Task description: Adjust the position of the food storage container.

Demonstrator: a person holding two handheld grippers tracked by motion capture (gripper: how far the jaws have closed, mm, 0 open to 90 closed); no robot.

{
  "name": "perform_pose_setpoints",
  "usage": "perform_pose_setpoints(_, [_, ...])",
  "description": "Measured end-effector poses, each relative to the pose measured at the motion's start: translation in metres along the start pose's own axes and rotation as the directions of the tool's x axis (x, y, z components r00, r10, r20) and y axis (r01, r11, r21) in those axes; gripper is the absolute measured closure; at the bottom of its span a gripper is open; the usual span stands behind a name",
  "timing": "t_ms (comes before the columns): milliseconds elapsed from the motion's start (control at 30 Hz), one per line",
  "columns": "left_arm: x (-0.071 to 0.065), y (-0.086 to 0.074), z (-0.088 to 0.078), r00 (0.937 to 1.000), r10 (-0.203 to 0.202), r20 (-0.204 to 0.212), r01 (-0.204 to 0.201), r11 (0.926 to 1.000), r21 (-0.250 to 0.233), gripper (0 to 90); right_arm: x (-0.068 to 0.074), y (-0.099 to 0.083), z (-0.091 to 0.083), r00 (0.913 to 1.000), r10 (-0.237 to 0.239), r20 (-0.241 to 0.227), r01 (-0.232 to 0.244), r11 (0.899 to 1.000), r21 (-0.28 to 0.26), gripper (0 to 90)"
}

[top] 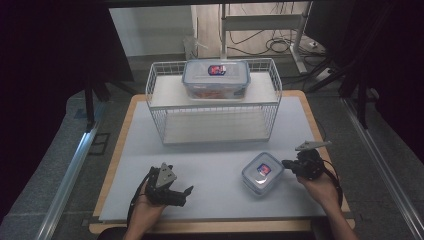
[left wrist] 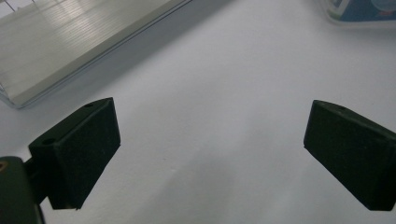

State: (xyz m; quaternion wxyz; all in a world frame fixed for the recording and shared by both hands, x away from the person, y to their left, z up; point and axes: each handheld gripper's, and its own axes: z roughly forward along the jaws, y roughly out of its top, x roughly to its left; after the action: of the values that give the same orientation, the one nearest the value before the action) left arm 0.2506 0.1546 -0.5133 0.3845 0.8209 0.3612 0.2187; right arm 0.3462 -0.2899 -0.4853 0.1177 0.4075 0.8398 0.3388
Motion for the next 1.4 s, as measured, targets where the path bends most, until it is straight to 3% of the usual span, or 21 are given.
perform_pose_setpoints(500, [-0.001,0.001,-0.001,1.0,-0.009,0.001,0.009,0.9999,-0.009,3.7,0.036,0.004,0.013,0.9915,-0.082,-0.101,0.086,0.996,0.036,89.6])
perform_pose_setpoints(633, [0.0,0.001,-0.001,0.9999,-0.012,0.009,0.012,0.9999,-0.002,3.8,0.046,0.004,0.016,0.986,-0.095,-0.137,0.101,0.994,0.042,89.5])
perform_pose_setpoints(800, [0.0,0.003,-0.002,0.9978,-0.056,0.035,0.056,0.9984,-0.008,4.4,0.06,0.004,0.022,0.9758,-0.129,-0.177,0.143,0.987,0.068,89.5])
perform_pose_setpoints(900, [0.0,0.003,-0.003,0.9974,-0.063,0.036,0.063,0.998,-0.009,4.6,0.067,0.003,0.025,0.9716,-0.158,-0.177,0.174,0.981,0.084,89.5])
perform_pose_setpoints(1133, [0.002,0.003,-0.004,0.997,-0.072,0.028,0.072,0.9972,-0.021,4.8,0.073,-0.008,0.012,0.9738,-0.137,-0.181,0.15,0.987,0.063,89.6])
perform_pose_setpoints(1300, [0.0,0.004,-0.004,0.9978,-0.059,0.028,0.06,0.9979,-0.024,4.8,0.09,-0.02,0.007,0.9579,-0.144,-0.249,0.162,0.986,0.052,89.5])
perform_pose_setpoints(1400, [0.0,0.005,-0.003,0.9981,-0.057,0.026,0.057,0.9982,-0.019,4.8,0.103,-0.021,0.012,0.9407,-0.155,-0.302,0.178,0.983,0.05,89.5])
